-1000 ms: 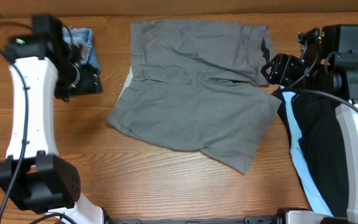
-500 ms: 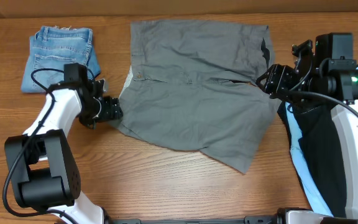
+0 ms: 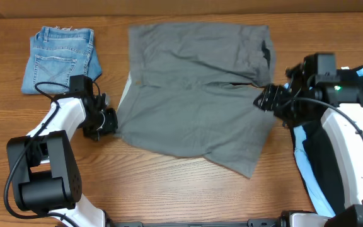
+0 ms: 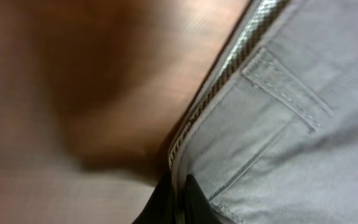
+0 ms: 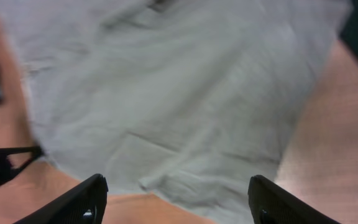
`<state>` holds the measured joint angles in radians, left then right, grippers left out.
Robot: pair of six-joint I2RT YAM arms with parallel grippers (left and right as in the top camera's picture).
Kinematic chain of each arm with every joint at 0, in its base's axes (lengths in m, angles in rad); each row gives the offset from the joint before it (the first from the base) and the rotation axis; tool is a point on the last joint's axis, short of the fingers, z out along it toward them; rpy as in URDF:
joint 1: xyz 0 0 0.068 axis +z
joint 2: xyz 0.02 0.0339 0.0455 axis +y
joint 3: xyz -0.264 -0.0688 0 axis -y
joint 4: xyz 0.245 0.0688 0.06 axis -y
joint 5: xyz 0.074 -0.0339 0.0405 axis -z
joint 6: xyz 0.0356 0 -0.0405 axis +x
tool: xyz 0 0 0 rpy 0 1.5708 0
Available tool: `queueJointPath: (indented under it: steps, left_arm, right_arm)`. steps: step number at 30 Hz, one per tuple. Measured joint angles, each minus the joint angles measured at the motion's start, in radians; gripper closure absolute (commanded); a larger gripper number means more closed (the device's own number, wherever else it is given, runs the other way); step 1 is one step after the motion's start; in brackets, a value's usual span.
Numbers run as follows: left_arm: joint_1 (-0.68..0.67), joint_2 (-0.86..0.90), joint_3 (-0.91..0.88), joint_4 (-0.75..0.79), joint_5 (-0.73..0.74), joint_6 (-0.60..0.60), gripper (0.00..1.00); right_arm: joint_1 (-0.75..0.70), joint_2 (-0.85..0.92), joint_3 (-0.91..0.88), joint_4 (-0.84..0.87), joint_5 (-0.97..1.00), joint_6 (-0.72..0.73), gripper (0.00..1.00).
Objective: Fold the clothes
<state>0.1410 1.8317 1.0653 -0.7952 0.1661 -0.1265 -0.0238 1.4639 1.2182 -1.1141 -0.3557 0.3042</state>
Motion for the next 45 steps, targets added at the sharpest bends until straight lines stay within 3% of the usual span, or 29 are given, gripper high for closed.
queueJointPath:
  steps: [7, 11, 13, 16, 22, 29, 34, 40, 45]
  left_arm:
    - [0.154, -0.006, 0.005, -0.146, -0.062, -0.071, 0.96]
    - [0.223, -0.012, 0.005, -0.154, -0.029, -0.074, 0.96]
    - [0.225, -0.013, 0.005, -0.159, -0.024, -0.072, 0.96]
    - [0.214, -0.014, 0.005, -0.182, -0.024, -0.064, 0.96]
    - [0.192, -0.015, 0.005, -0.200, -0.029, -0.056, 0.96]
    - [0.186, -0.015, 0.005, -0.200, -0.032, -0.055, 0.96]
    - [0.185, -0.015, 0.005, -0.200, -0.032, -0.055, 0.96]
    - [0.185, -0.015, 0.005, -0.200, -0.032, -0.054, 0.96]
    - [0.185, -0.015, 0.005, -0.200, -0.032, -0.055, 0.95]
  right_arm:
    - [0.000, 0.001, -0.197, 0.002, 0.008, 0.052, 0.24]
    - [0.000, 0.002, -0.296, 0.089, -0.006, 0.070, 0.34]
    - [0.000, 0.003, -0.327, 0.161, -0.011, 0.076, 0.36]
    - [0.000, 0.003, -0.356, 0.218, -0.016, 0.106, 0.28]
    - [0.016, 0.003, -0.456, 0.112, -0.052, 0.149, 0.28]
    - [0.106, 0.003, -0.572, 0.160, -0.144, 0.195, 0.29]
    - [0.185, 0.005, -0.627, 0.216, -0.172, 0.254, 0.39]
    - [0.205, 0.005, -0.628, 0.212, -0.188, 0.284, 0.39]
    - [0.235, 0.005, -0.628, 0.215, -0.190, 0.301, 0.60]
